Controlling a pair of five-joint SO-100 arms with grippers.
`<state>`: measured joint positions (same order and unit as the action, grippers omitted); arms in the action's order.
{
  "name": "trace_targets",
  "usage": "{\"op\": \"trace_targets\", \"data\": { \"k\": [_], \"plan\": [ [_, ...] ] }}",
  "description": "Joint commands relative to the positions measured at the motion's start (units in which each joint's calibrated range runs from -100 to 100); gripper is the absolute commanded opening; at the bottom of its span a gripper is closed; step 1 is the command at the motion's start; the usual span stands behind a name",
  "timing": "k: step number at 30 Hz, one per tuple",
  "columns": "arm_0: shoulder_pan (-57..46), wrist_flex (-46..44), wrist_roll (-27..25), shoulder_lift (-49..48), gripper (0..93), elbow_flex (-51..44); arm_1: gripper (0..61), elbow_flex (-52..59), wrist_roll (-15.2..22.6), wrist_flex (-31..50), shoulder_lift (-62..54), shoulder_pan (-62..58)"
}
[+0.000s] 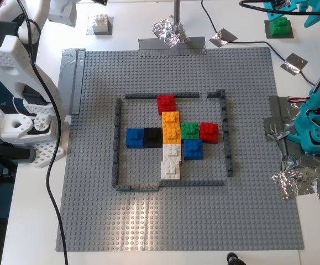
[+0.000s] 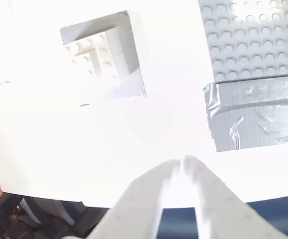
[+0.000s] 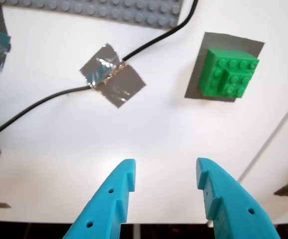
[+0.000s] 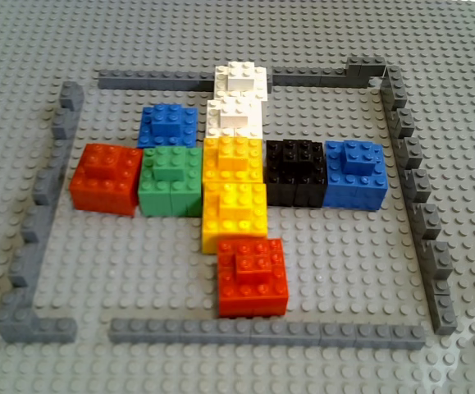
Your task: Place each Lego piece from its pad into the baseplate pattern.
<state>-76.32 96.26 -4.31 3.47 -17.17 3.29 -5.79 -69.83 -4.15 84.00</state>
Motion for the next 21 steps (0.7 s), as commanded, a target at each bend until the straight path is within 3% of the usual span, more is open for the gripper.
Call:
{"op": "trace_targets", "data": {
  "k": [1,21],
  "plan": [
    [1.86,0.4,-0.26,-3.04,14.0,4.94,0.2,-12.99,8.84,-24.15,-0.06,-5.62],
    [1.49,0.4,-0.26,-3.47,14.0,4.85,0.2,-13.72,8.65,-24.07,0.02,-5.47]
  ]
}}
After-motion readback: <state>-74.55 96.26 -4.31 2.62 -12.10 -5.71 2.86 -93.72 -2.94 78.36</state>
